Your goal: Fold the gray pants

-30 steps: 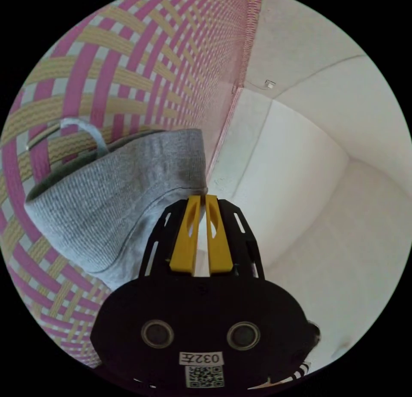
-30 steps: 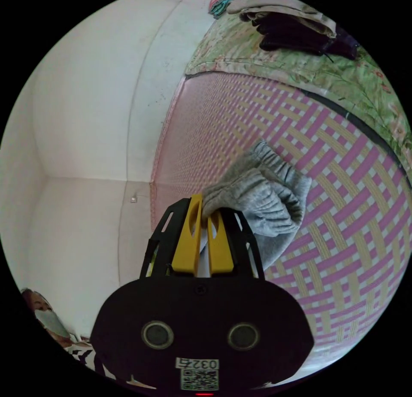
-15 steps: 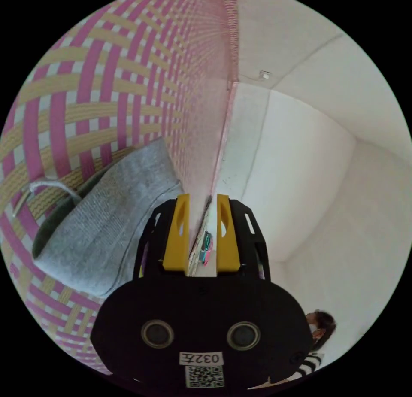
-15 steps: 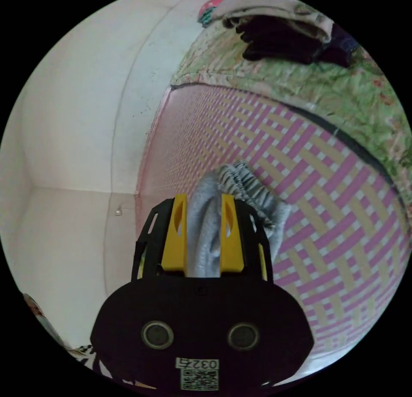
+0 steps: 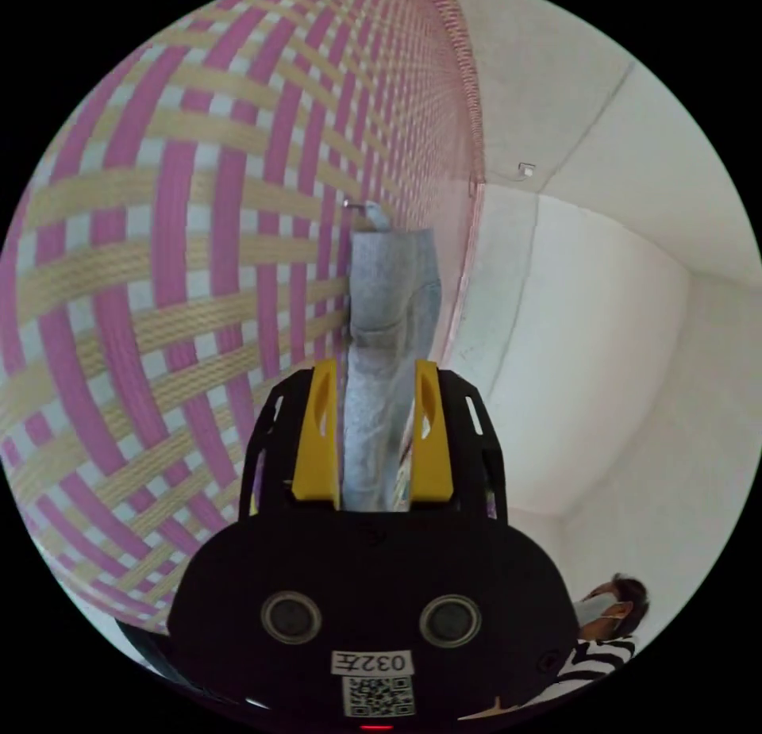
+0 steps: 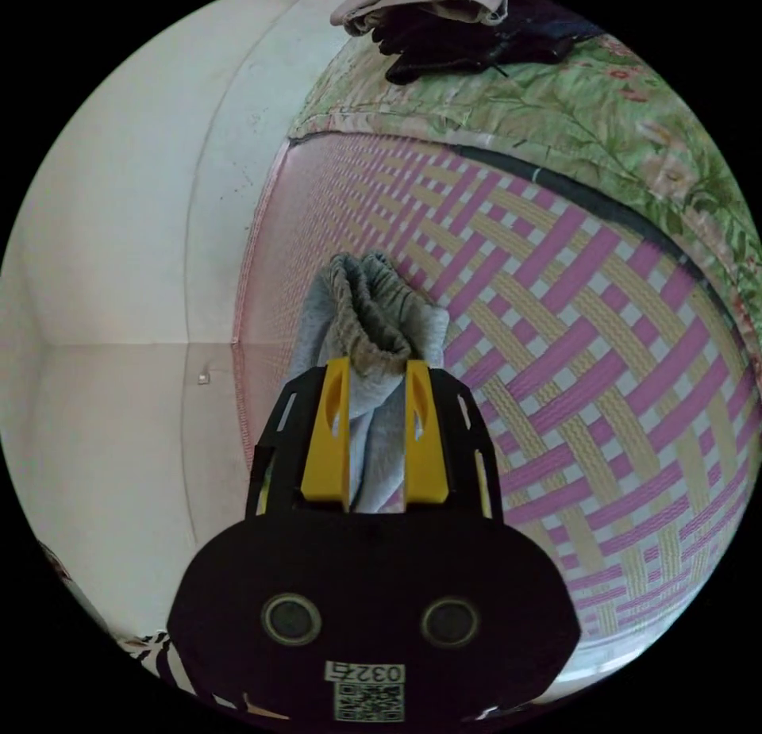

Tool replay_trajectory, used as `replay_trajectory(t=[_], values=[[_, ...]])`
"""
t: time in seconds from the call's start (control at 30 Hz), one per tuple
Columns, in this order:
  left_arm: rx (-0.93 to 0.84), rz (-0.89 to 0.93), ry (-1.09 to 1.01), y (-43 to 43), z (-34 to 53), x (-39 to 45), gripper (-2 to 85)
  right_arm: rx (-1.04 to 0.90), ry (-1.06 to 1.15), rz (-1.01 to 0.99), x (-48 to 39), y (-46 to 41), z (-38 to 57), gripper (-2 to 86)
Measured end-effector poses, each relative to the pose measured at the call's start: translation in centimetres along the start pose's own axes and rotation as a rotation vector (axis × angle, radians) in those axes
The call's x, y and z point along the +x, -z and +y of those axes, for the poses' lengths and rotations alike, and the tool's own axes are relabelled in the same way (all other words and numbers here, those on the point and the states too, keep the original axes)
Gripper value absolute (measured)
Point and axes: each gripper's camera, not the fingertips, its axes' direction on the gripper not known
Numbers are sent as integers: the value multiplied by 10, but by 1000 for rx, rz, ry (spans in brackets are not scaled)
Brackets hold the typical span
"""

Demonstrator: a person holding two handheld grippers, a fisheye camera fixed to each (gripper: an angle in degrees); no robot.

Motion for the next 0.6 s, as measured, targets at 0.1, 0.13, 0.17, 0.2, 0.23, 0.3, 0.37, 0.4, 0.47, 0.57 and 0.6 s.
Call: replay_trajectory(t=[0.1,0.13,0.17,0.2,0.23,0.3,0.37,0.4,0.47,0.57,0.6], values=[[-28,-16,-45,-28,-10,6,66,-35,12,37,-9,-7,-4,79],[-26,-58,-61,-36,-16,10,54,-37,38,50,-15,-6,-6,70],[-33,-88,-72,-43,-23,12,43,-45,65,44,-20,-4,-8,57],[-35,-96,-74,-45,-26,12,38,-51,77,30,-23,-2,-9,54],[-35,-104,-74,-49,-32,12,29,-61,108,-19,-31,3,-11,47],[-43,-103,-63,-53,-40,10,20,-45,168,-58,-49,16,-13,43],[-45,-93,-59,-58,-48,8,11,-7,264,-35,-76,33,-17,41],[-45,-94,-59,-59,-50,7,9,6,277,-20,-79,36,-18,41],[-54,-96,-51,-66,-59,2,8,17,252,56,-73,33,-33,42],[-59,-70,-6,-74,-69,-9,9,-83,72,124,-25,2,-55,58],[-60,-65,-1,-75,-71,-11,9,-109,48,112,-17,-4,-57,65]])
